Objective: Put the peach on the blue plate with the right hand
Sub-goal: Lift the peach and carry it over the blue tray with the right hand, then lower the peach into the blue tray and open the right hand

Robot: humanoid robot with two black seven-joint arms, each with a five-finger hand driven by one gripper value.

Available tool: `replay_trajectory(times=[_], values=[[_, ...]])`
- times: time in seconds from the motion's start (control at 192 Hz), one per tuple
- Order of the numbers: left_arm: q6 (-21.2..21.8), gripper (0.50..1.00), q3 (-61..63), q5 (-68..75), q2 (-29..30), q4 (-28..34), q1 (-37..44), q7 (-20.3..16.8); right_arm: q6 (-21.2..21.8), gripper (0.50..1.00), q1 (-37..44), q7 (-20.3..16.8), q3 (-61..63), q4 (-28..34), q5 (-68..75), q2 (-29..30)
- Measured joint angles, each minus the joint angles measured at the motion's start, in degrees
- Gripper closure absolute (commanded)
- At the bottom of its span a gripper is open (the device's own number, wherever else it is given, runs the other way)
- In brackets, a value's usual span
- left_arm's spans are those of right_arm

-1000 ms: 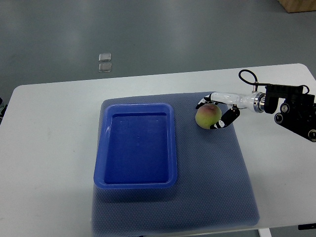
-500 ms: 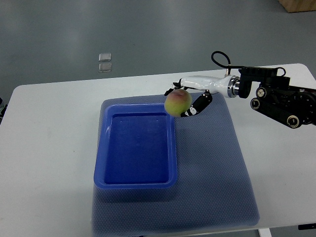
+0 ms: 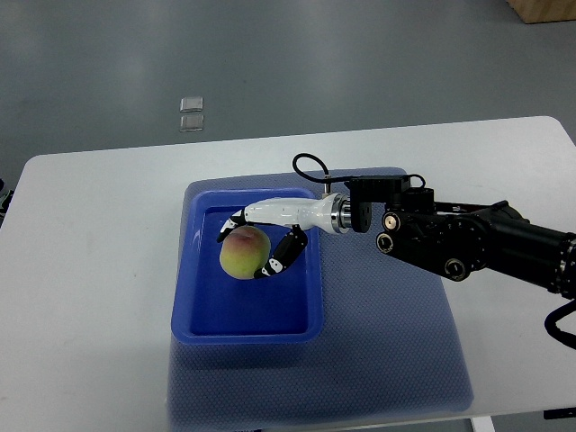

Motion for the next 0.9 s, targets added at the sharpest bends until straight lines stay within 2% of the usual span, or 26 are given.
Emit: replay_trajectory(times=[0.031, 0.068, 0.109, 0.146, 0.5, 0.661, 0.776, 0.901], values=[[0.0, 0.5, 0.0, 0.0, 0.0, 0.0, 0.0, 0.0, -0.04, 0.691, -0.18, 0.0, -0.08, -0.09, -0.21, 0.0], [0.0, 0.5, 0.0, 0.0, 0.0, 0.0, 0.0, 0.0, -0.11, 0.638, -0.32, 0.0, -0.12, -0.17, -0.36, 0.0], [0.0, 0.5, 0.0, 0.0, 0.0, 0.0, -0.01, 0.0, -0.13, 0.617, -0.4, 0.0, -0.15, -0.24, -0.45, 0.0], [0.0, 0.5, 0.0, 0.0, 0.0, 0.0, -0.01, 0.0, -0.14, 0.572, -0.44, 0.0, -0.16, -0.27, -0.47, 0.0], [0.0, 0.5, 0.0, 0.0, 0.0, 0.0, 0.0, 0.0, -0.22, 0.572, -0.47, 0.14, 0.28, -0.27, 0.25, -1.07], [0.0, 0.5, 0.0, 0.0, 0.0, 0.0, 0.0, 0.0, 0.66, 0.572, 0.01, 1.51, 1.51, 0.21, 1.43, -3.96], [0.0, 0.5, 0.0, 0.0, 0.0, 0.0, 0.0, 0.0, 4.02, 0.572, 0.17, 2.9, 3.68, 0.44, 5.17, -6.09], [0.0, 0.5, 0.0, 0.0, 0.0, 0.0, 0.0, 0.0, 12.21, 0.572, -0.08, 3.14, 6.77, 0.01, 15.01, -8.71]])
